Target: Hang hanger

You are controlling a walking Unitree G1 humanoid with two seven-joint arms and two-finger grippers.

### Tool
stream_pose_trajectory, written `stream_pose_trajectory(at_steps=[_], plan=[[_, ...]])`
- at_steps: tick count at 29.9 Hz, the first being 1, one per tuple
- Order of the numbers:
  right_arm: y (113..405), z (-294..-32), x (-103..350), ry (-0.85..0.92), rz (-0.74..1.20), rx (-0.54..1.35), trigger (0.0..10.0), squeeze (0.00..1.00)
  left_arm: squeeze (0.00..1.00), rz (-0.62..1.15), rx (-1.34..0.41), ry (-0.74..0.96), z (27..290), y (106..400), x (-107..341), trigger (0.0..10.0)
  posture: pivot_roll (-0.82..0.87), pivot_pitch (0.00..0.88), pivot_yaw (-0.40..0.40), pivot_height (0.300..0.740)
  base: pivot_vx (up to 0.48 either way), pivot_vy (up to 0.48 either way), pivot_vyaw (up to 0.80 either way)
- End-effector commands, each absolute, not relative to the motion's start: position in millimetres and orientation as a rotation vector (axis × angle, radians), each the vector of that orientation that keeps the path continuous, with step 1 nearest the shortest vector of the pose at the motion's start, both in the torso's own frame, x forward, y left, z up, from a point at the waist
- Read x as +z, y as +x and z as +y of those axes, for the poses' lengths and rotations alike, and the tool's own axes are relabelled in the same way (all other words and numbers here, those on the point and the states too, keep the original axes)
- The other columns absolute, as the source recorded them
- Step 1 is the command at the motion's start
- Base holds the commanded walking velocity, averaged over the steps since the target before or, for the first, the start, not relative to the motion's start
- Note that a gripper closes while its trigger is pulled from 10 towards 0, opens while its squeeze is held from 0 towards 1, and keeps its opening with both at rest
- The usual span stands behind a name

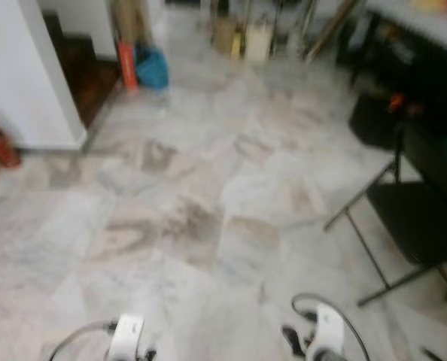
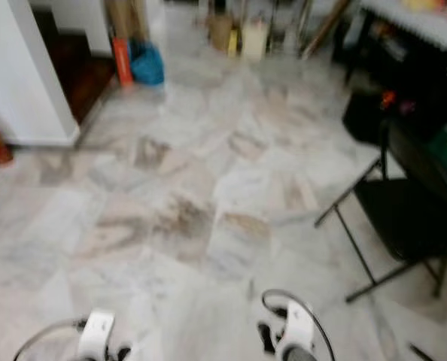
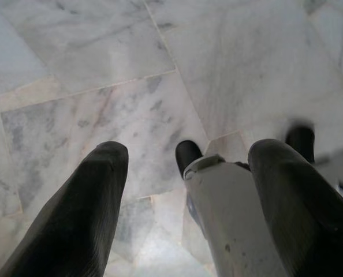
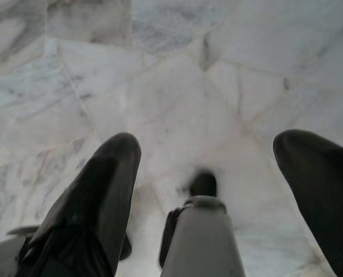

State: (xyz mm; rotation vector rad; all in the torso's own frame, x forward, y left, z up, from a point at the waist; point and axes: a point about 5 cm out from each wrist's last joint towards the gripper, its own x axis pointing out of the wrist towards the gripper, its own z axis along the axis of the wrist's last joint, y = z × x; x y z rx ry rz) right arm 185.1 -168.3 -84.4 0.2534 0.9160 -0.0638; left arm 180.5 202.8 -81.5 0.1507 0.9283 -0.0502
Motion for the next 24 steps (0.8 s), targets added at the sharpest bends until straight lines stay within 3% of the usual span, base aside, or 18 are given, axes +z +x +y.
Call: stream_pose_trajectory(at_steps=[1, 24], plan=[[187.9, -175.4, -82.5, 0.240, 0.910, -0.075, 10.0, 0.00, 0.00, 0.949, -0.053, 0.142, 199.3, 177.1, -84.0, 10.0, 0.03, 0.000, -0.053, 0.740, -0.277, 0.000, 0.00], [191.5, -175.0, -80.6, 0.230, 0.899, -0.064, 10.0, 0.00, 0.00, 0.953, -0.048, 0.138, 199.2, 176.7, -84.4, 10.0, 0.03, 0.000, -0.059, 0.740, -0.275, 0.000, 0.00]])
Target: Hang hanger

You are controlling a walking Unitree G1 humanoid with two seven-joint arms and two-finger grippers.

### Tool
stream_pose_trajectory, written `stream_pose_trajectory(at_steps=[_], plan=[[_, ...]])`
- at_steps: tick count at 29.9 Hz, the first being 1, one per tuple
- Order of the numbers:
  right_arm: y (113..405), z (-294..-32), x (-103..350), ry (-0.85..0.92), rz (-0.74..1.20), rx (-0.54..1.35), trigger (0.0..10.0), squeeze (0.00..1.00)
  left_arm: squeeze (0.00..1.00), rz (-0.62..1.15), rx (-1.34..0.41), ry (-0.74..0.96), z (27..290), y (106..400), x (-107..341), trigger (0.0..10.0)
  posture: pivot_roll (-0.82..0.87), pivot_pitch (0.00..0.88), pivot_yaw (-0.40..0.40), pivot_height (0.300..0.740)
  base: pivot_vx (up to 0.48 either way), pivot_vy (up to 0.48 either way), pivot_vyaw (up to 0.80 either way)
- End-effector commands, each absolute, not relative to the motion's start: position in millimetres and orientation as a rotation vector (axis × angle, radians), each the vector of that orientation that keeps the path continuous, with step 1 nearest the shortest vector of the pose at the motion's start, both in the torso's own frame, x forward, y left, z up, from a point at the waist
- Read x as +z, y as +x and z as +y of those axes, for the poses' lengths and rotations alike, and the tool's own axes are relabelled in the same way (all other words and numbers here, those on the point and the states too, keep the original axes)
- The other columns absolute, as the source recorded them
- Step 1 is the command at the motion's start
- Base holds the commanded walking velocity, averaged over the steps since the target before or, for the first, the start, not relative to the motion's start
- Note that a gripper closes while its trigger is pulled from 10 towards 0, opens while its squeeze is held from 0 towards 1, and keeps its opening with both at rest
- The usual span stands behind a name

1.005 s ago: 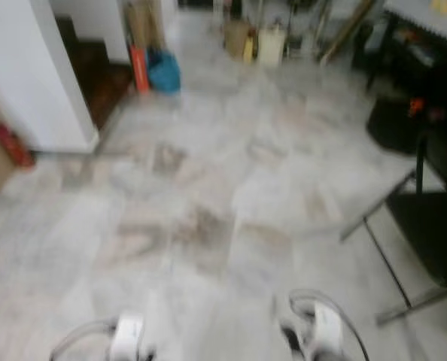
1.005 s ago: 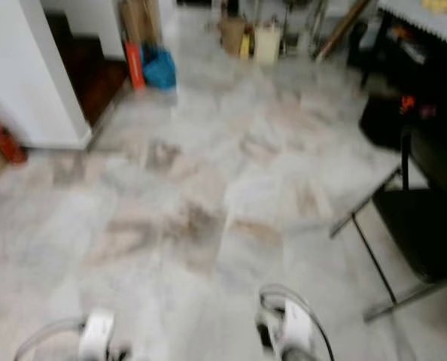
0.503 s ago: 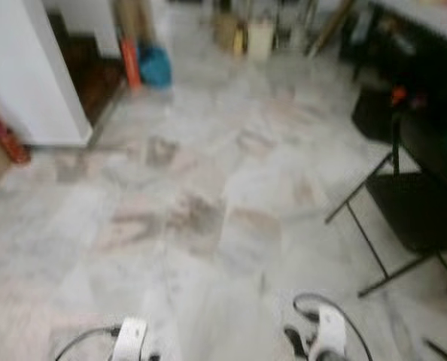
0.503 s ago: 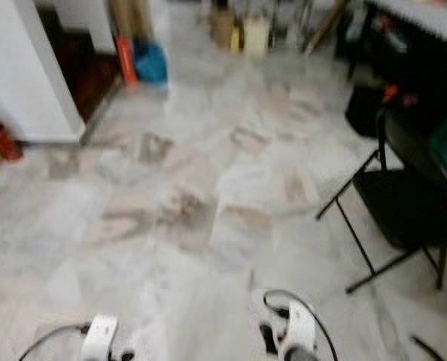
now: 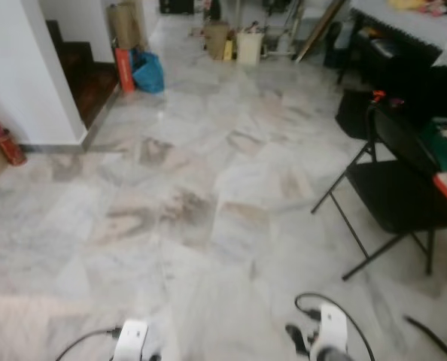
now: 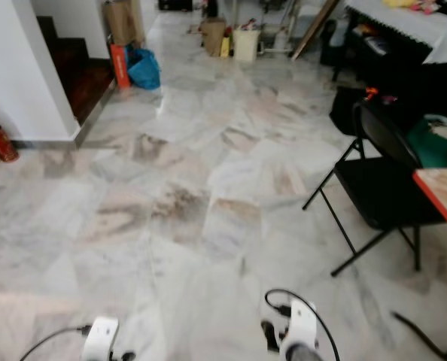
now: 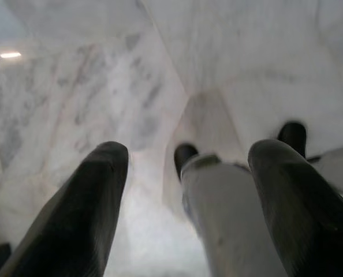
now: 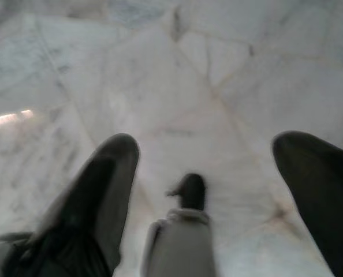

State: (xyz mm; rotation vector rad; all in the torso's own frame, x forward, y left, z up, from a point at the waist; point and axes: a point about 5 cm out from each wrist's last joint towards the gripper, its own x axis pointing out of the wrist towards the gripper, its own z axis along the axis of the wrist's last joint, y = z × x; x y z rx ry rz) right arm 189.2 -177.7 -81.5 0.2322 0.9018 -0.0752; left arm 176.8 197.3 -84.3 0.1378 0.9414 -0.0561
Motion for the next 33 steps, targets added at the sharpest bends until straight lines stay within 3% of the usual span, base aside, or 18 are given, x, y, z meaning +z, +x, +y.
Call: stream_pose_trajectory(at_steps=[1, 33], plan=[[191.5, -175.1, -80.6, 0.229, 0.898, -0.064, 10.0, 0.00, 0.00, 0.954, -0.047, 0.137, 199.0, 176.5, -84.5, 10.0, 0.03, 0.000, -0.059, 0.740, -0.277, 0.000, 0.00], [187.6, -177.9, -82.5, 0.189, 0.922, -0.049, 10.0, 0.00, 0.00, 0.940, -0.041, 0.141, 201.1, 182.0, -81.6, 10.0, 0.01, 0.000, -0.060, 0.740, -0.275, 0.000, 0.00]])
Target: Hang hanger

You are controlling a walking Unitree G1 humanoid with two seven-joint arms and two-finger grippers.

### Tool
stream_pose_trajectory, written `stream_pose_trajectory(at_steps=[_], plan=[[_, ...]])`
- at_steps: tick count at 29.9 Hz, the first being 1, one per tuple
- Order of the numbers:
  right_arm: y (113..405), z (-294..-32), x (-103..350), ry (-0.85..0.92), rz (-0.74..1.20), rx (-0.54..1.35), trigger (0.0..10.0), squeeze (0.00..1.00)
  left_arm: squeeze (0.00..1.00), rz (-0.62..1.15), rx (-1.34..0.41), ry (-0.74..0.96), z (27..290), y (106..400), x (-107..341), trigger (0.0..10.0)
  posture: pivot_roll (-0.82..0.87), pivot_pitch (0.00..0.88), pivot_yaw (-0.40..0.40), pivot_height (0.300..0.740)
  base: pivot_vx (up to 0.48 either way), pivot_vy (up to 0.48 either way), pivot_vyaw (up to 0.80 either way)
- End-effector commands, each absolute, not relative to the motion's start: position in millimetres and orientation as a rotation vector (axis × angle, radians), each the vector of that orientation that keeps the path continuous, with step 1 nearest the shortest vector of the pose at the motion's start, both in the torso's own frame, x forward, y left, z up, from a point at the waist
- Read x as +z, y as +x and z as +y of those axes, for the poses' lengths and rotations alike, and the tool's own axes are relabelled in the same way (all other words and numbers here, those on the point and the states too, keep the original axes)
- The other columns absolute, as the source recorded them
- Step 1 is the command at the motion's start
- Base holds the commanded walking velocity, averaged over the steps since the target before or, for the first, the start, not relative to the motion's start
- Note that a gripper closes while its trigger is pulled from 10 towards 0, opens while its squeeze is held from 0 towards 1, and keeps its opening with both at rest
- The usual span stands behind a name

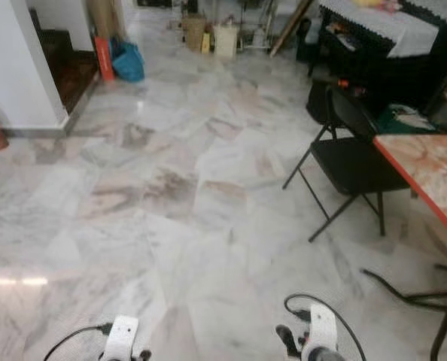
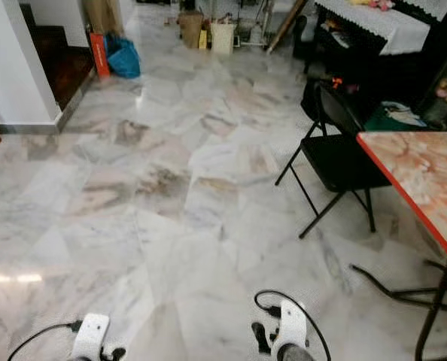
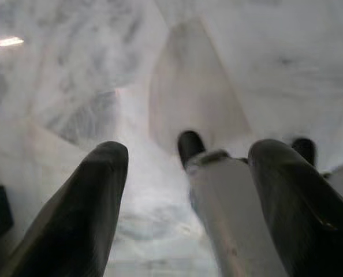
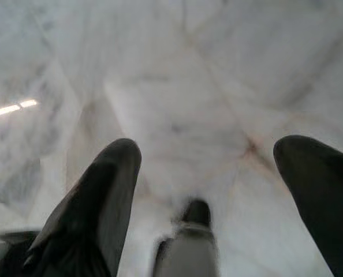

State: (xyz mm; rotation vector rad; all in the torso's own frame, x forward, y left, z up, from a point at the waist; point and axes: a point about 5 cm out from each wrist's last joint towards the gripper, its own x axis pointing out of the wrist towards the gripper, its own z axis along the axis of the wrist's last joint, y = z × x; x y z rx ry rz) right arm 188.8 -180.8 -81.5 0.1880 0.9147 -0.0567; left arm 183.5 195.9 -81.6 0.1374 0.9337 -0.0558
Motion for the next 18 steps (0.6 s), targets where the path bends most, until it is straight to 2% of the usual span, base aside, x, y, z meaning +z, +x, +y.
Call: stream_pose_trajectory(at_steps=[1, 10, 18], plan=[[187, -178, -83, 0.189, 0.922, -0.050, 10.0, 0.00, 0.00, 0.939, -0.033, 0.136, 202, 182, -82, 10.0, 0.01, 0.000, -0.060, 0.740, -0.274, 0.000, 0.00], [183, -177, -85, 0.196, 0.937, -0.060, 10.0, 0.00, 0.00, 0.944, -0.009, 0.114, 205, 179, -82, 10.0, 0.00, 0.000, -0.057, 0.740, -0.276, 0.000, 0.00], [178, -166, -88, 0.174, 0.958, -0.034, 10.0, 0.00, 0.00, 0.944, -0.007, 0.108, 205, 178, -83, 10.0, 0.01, 0.000, -0.057, 0.740, -0.276, 0.000, 0.00]])
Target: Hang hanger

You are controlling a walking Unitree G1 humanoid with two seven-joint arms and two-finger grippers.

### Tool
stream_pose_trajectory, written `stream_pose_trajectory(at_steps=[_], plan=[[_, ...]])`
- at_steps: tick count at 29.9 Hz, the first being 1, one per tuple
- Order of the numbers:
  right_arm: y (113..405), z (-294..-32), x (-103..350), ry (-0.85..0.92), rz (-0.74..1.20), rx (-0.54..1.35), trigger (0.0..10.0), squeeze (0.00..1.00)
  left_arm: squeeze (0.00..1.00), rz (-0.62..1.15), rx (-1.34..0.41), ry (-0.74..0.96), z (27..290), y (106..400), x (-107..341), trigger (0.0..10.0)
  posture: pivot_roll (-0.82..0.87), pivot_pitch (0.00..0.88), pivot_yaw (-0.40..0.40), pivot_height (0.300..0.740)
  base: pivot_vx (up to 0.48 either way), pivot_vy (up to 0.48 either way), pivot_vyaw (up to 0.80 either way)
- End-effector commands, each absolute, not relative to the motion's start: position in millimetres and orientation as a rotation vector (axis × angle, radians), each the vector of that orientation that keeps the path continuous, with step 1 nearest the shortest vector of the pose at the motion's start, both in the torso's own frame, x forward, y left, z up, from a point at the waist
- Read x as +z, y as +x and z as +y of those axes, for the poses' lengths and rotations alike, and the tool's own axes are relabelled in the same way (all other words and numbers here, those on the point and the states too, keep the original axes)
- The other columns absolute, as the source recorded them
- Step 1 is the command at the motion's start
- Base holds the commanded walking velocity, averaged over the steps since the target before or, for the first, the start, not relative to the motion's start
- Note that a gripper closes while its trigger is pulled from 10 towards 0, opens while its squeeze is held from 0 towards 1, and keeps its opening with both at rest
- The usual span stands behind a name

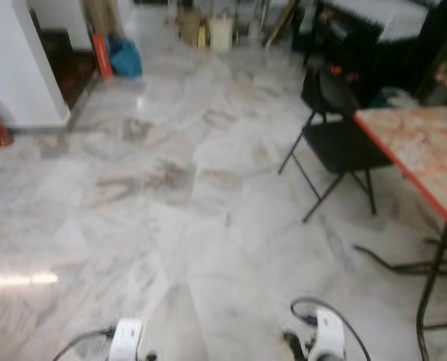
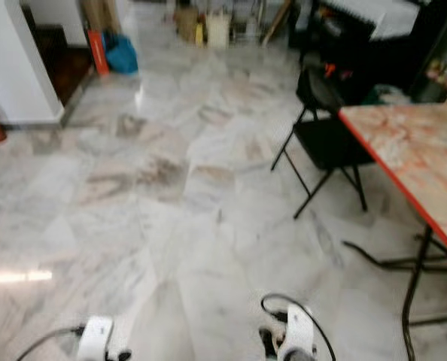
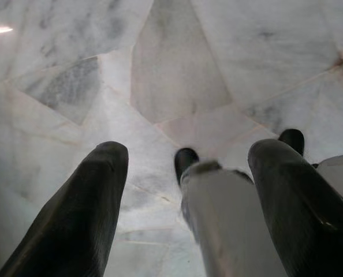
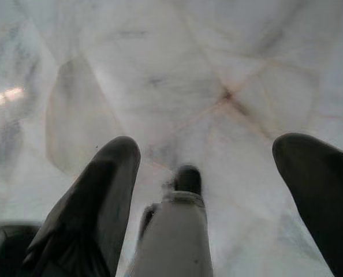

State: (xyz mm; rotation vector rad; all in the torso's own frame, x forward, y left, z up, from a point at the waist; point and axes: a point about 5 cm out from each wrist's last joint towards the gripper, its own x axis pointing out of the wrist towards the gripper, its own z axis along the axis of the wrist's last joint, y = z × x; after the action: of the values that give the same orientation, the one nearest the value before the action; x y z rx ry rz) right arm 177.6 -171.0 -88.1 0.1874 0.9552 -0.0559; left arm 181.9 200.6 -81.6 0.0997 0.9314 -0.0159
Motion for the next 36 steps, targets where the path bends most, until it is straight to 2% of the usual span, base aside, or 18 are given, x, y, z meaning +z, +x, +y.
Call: stream_pose_trajectory(at_steps=[1, 12, 21, 32, 36], plan=[[178, -166, -88, 0.179, 0.957, -0.038, 10.0, 0.00, 0.00, 0.945, -0.009, 0.109, 205, 178, -83, 10.0, 0.01, 0.000, -0.057, 0.740, -0.277, 0.000, 0.00], [179, -160, -88, 0.199, 0.957, -0.046, 10.0, 0.00, 0.00, 0.940, -0.008, 0.110, 206, 181, -81, 10.0, 0.00, 0.000, -0.049, 0.740, -0.279, 0.000, 0.00], [179, -165, -88, 0.199, 0.955, -0.050, 10.0, 0.00, 0.00, 0.938, -0.007, 0.109, 206, 182, -81, 10.0, 0.01, 0.000, -0.049, 0.740, -0.281, 0.000, 0.00], [173, -170, -90, 0.199, 0.945, -0.046, 10.0, 0.00, 0.00, 0.934, 0.008, 0.101, 205, 181, -82, 10.0, 0.01, 0.000, -0.055, 0.740, 0.000, 0.000, 0.00], [165, -183, -91, 0.204, 0.946, -0.068, 10.0, 0.00, 0.00, 0.928, 0.011, 0.096, 205, 182, -81, 10.0, 0.01, 0.000, -0.056, 0.740, 0.000, 0.000, 0.00]])
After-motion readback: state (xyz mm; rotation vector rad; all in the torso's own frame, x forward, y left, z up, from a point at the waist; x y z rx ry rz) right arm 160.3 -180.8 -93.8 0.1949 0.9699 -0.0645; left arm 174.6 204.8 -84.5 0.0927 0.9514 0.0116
